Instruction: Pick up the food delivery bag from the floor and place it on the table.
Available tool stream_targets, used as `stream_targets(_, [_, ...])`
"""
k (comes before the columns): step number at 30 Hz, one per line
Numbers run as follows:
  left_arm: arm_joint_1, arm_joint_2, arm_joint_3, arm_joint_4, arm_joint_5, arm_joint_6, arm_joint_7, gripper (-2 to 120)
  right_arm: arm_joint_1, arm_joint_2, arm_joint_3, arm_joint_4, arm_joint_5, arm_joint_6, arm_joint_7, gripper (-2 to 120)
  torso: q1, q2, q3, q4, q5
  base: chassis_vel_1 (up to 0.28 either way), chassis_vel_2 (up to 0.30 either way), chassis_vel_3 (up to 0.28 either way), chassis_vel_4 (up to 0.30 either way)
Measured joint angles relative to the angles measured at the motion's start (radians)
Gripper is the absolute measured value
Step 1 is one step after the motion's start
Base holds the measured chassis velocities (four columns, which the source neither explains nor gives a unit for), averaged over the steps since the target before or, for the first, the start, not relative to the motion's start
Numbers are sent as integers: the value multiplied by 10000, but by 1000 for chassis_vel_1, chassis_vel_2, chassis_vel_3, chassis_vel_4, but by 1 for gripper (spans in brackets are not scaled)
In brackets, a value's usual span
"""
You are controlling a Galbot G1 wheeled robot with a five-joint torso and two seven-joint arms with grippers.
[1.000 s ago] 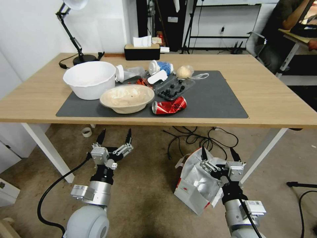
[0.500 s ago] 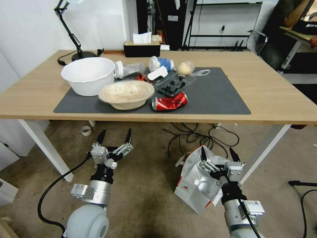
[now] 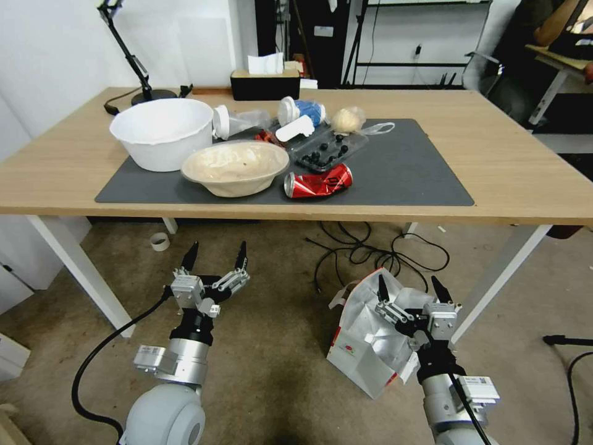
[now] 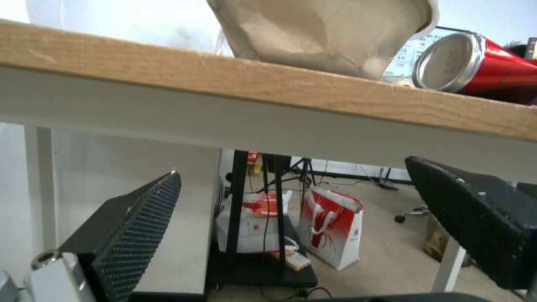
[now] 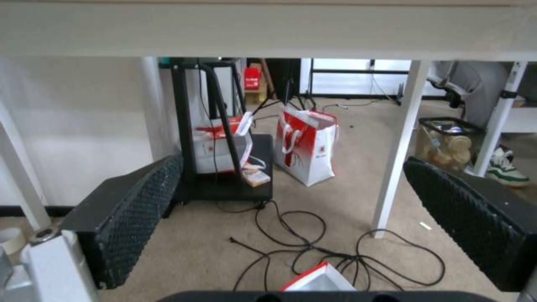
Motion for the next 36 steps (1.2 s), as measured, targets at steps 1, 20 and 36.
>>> stream_targets(1, [4, -8, -8, -3, 5, -6, 0, 100, 17, -8, 0, -8, 7, -7, -1, 100, -25, -68, -41, 0, 0, 0, 0, 0, 0])
stream_targets(20, [-125, 23, 16, 144, -26, -14, -1, 100, 83, -43, 52, -97, 105, -117, -22, 100, -311, -866, -549, 1, 0, 0, 0, 0, 0])
stream_targets(36, [-86, 4, 3, 151, -34, -46, 1, 100, 97, -38, 55, -110, 122, -105, -19, 100, -495, -1431, -934, 1, -1, 0, 0, 0, 0])
